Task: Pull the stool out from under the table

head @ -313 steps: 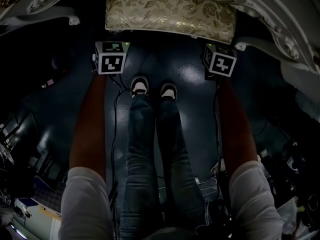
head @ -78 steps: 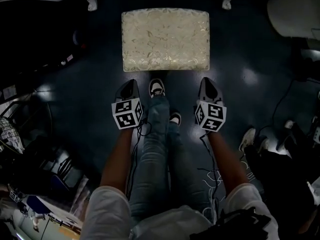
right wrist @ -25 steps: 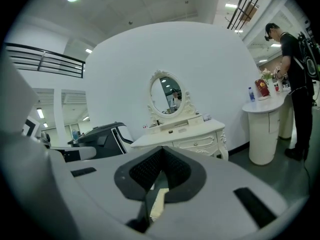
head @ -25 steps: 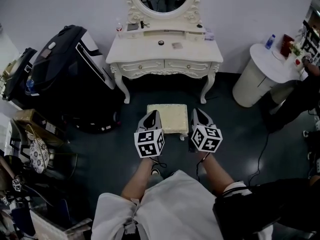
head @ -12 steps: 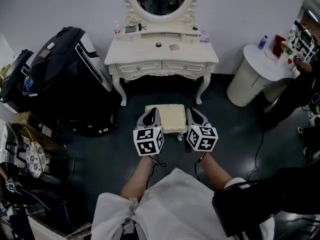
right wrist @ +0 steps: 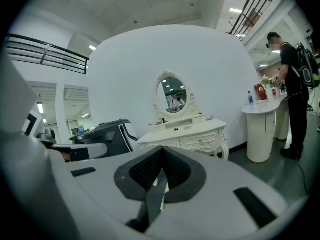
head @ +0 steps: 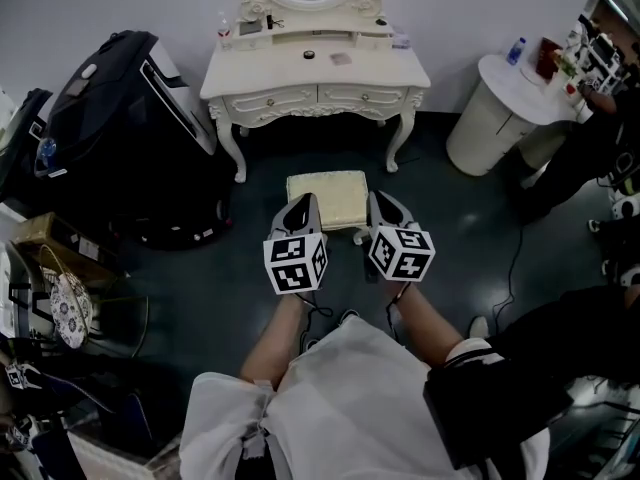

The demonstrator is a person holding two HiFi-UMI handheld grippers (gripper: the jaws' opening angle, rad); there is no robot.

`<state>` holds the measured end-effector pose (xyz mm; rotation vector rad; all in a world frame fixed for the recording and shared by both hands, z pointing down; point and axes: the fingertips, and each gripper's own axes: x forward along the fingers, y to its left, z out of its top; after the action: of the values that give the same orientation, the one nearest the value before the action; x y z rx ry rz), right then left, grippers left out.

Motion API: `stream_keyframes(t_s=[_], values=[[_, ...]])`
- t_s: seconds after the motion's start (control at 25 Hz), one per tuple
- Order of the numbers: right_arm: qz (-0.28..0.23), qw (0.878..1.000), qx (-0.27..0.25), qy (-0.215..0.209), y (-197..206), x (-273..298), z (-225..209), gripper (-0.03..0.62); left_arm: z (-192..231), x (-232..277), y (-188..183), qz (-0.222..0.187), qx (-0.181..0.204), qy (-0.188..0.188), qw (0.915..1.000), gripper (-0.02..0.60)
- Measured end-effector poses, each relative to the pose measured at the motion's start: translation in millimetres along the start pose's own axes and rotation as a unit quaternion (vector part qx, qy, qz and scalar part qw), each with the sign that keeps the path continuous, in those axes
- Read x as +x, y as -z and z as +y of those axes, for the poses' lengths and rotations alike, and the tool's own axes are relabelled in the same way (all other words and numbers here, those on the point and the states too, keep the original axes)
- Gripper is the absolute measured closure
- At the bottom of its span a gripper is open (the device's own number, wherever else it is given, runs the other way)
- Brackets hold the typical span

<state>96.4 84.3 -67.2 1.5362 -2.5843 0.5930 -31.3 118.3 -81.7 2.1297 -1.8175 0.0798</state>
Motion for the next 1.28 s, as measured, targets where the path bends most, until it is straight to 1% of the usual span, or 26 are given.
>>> stream_keyframes(t_s=[0.2,0.56,0.84,1.28], values=[[0.004,1.000,0.010,0.001,12.3,-12.2,8.9,0.594,-2.9,-8.7,9.1,0.009,0.005,0.005,0.9999,0.572],[-0.001,1.000,0.002,0.002,11.0,-27.6,14.3,0.594,-14.9,-20.4,1.6,-0.001,0.018,0.017,0.9997,0.572],[0.010,1.000,-0.005,-0.005,17.1,-25.9,18.0,0.594,-11.1,-22.2,3.5,-0.003,0.014,0.012,0.9998,0.572],[0.015,1.000,-0.018,-0.015,8.1,-9.6,19.6,0.594,-1.5,-9.1,-5.8,-0.006,0.010,0.005,0.9999,0.572]])
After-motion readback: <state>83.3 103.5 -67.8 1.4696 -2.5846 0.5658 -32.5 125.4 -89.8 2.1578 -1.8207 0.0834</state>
